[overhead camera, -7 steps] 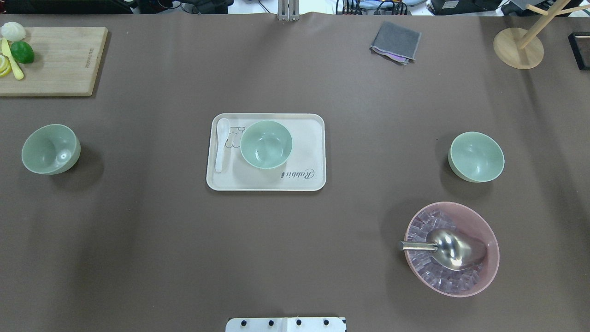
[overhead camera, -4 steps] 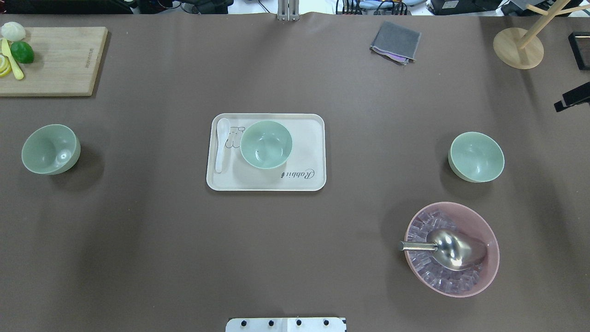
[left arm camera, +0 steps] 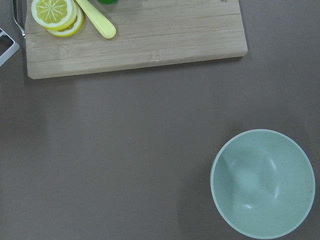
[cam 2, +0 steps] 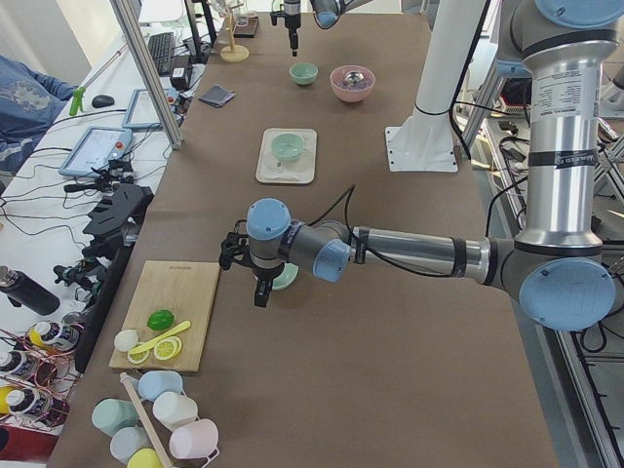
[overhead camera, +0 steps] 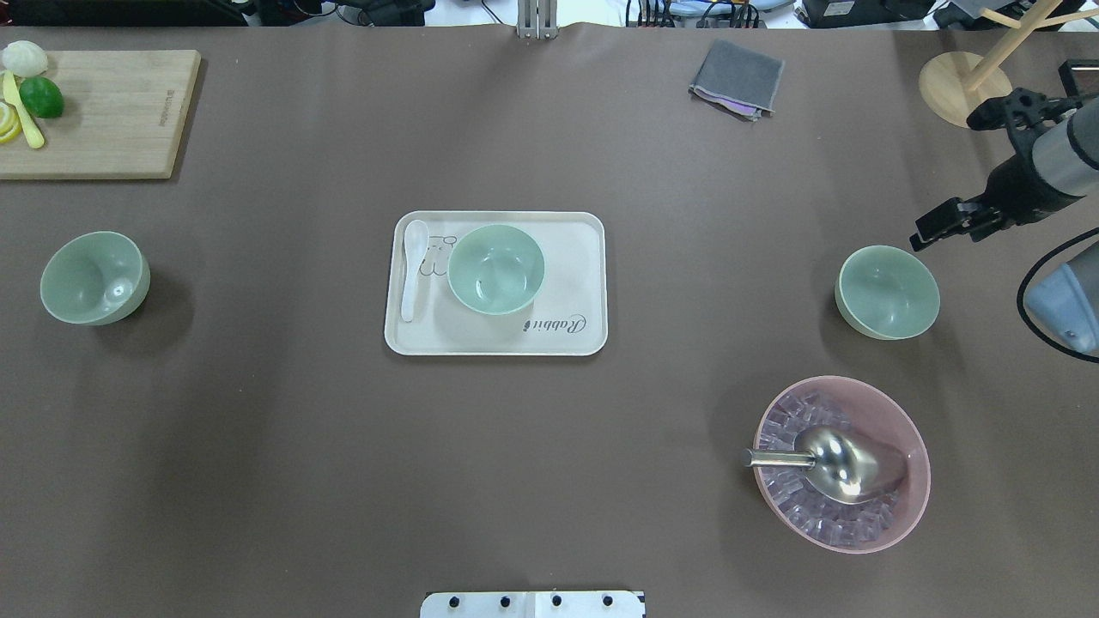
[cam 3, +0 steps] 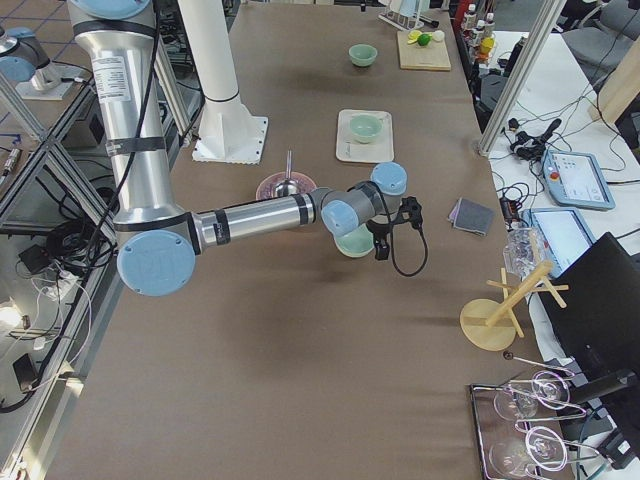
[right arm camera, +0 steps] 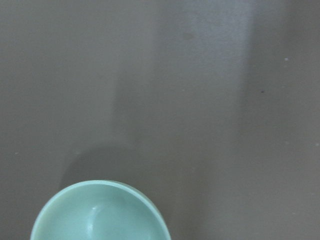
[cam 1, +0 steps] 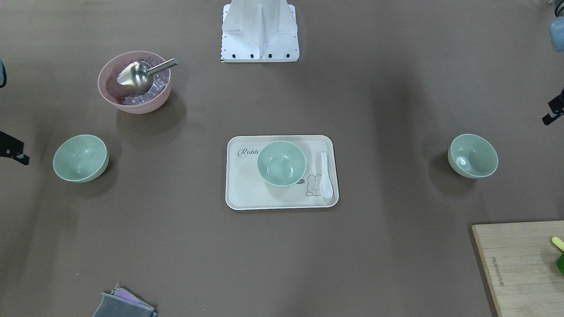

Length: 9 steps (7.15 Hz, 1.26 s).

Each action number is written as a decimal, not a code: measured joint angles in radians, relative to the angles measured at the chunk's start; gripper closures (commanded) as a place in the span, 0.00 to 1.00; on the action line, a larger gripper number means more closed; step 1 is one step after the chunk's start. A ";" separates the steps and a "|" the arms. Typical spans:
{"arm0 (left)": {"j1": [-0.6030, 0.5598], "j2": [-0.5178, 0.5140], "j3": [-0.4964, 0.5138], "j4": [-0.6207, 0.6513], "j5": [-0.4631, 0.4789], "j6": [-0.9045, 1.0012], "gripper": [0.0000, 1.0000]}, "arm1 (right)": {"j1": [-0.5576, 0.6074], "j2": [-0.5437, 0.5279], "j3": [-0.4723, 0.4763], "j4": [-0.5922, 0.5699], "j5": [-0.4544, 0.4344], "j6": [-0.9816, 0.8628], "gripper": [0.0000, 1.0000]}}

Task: Stack green bowls together

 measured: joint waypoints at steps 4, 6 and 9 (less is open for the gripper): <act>0.000 -0.002 0.002 0.002 0.003 -0.002 0.02 | -0.071 -0.003 -0.046 -0.002 -0.022 0.023 0.66; 0.000 -0.008 0.008 0.004 0.008 -0.004 0.03 | -0.079 -0.007 -0.062 -0.002 -0.021 0.019 1.00; 0.015 -0.065 0.049 0.009 0.038 -0.056 0.03 | -0.068 0.015 -0.061 -0.012 0.032 0.040 1.00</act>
